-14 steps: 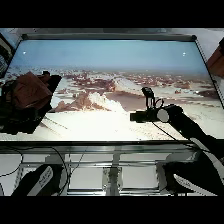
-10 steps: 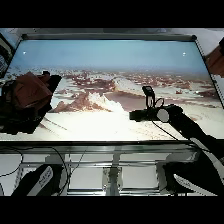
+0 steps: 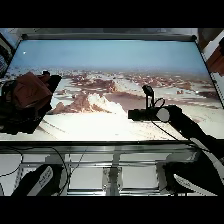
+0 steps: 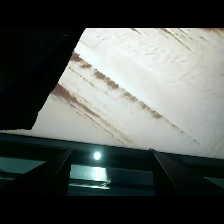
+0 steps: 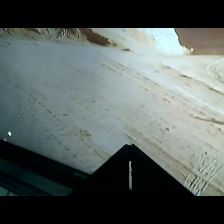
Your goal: Fold the clothes and pants, and hang the long-sleeved shirts on hangers.
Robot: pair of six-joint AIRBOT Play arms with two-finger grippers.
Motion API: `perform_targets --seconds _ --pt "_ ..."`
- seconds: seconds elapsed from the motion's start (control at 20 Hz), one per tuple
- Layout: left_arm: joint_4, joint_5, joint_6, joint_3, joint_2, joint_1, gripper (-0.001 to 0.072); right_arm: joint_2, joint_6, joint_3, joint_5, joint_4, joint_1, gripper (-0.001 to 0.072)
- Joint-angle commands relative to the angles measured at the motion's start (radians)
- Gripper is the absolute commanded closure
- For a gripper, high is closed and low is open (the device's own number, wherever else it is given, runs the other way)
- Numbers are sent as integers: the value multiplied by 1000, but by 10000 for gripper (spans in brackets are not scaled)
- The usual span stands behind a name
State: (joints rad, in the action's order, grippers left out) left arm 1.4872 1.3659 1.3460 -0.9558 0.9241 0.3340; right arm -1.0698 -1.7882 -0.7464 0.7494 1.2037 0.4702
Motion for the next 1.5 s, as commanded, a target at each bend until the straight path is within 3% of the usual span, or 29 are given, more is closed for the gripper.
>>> perform_targets --seconds 0.0,0.45,0.85,1.0,1.1,1.45 --pt "0 -14 0 0 2 0 158 0 0 -1 13 -26 0 701" --pt "-21 -185 0 0 18 -1 159 -1 1 -1 44 -21 0 701" --pt "245 -387 0 0 61 0 161 -1 1 -1 37 -12 0 700" --pt "189 -479 0 0 75 -1 160 -1 1 -1 16 -13 0 700" --pt "118 -488 0 0 95 -1 159 -1 1 -1 2 -13 0 700" --pt "196 -447 15 0 151 67 142 -1 1 -1 -10 -14 0 700"
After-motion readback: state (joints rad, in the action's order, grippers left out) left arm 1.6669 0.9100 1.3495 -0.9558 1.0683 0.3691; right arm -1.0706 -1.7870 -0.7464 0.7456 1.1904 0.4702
